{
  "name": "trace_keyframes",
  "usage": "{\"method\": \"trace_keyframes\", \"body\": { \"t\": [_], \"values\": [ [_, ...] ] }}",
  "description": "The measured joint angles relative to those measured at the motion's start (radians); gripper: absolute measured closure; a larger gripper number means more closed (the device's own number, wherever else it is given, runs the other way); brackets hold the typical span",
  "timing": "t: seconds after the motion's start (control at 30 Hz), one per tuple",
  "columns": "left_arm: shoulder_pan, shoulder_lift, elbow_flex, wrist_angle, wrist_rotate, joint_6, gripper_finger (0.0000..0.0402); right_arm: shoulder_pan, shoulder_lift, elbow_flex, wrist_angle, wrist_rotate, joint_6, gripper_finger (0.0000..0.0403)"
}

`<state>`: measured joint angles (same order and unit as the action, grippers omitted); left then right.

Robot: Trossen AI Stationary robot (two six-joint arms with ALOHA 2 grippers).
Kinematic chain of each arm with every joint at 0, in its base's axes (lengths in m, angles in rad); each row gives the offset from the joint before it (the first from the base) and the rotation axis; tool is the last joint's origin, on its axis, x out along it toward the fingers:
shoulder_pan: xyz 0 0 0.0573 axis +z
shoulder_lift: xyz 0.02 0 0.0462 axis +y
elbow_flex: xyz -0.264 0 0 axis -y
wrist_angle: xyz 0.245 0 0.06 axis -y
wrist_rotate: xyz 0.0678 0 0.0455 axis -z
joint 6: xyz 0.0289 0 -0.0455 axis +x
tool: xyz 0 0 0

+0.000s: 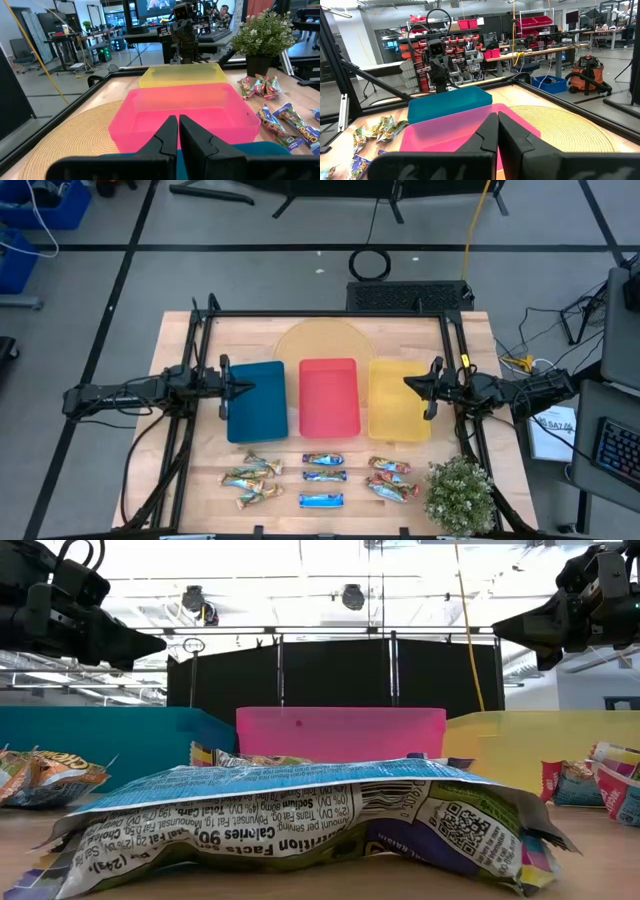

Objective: Pick and place Granola Bars by type

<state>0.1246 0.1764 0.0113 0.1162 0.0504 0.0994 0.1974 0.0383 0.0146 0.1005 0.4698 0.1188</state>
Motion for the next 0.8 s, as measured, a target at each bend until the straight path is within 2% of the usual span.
{"method": "trace_keyframes", "body": {
  "t": [0.63,0.8],
  "values": [
    [0.000,0.000,0.000,0.001,0.000,0.001,0.0376,0.000,0.000,0.000,0.000,0.000,0.000,0.0403],
    [-0.001,0.000,0.000,0.069,0.002,0.049,0.0376,0.000,0.000,0.000,0.000,0.000,0.000,0.0403]
  ]
}}
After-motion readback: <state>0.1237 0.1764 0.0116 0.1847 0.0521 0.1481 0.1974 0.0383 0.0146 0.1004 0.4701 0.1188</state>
